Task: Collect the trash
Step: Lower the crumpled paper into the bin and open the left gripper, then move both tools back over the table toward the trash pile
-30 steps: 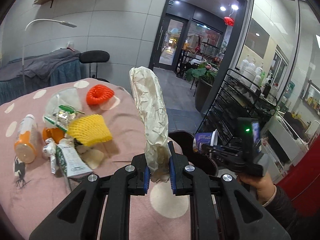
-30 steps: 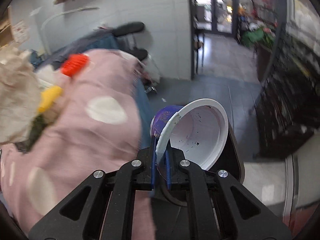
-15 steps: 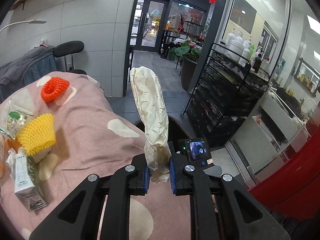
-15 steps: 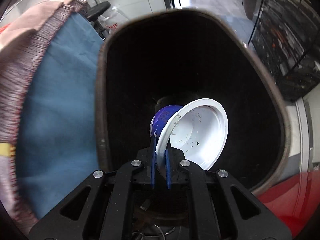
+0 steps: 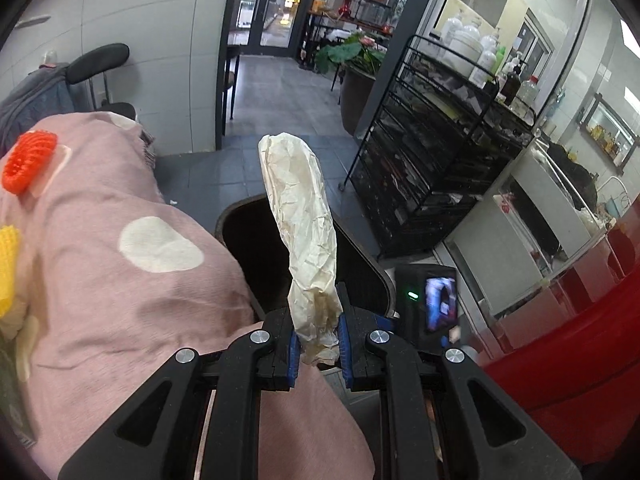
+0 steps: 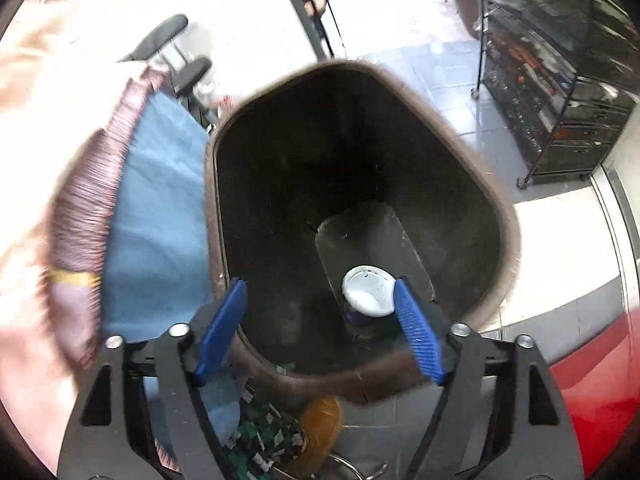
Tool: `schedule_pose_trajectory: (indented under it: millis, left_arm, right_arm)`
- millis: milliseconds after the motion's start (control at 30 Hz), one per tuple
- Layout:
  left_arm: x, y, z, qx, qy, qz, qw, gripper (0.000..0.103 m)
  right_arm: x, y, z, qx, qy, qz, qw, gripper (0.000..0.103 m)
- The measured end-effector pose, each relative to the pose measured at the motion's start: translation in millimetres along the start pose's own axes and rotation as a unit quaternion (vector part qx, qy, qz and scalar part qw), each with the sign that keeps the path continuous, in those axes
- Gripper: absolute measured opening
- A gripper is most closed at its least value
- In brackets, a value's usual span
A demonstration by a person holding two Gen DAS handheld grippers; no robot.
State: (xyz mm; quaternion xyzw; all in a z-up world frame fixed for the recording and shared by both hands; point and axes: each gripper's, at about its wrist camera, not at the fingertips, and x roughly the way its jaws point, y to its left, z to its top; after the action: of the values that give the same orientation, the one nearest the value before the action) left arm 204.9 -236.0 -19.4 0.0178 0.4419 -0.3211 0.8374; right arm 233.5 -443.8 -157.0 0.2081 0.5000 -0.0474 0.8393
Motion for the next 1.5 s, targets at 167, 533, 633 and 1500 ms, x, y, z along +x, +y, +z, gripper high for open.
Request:
schedule_pose_trajectory:
  millis: [167,533,633,1500]
  left_arm:
    - [34,-12,8,0.01,0.044,0.001,0.999,0.015]
    - [102,-17,9,0.012,0.134,0.021,0.9907,0.016]
    - [104,-12,9,0.013,0.126,0.028,0.9915,0.034]
    - [-25,2,-4,0.026,-0.058,0.034,0.9974,0.096]
  right_arm:
    - [-28,-14,-19,0.007,-0.027,-0.041,0.999,0.082]
    - [-70,-49,-54,0.059,-0.063,-0.064,0.994,0.087]
    - [-75,-54,-54,0.064,-0.072,-0.064,0.993,0.087]
    - [-131,-13,-50,0.025,-0.147,-0.093,0.984,0.097]
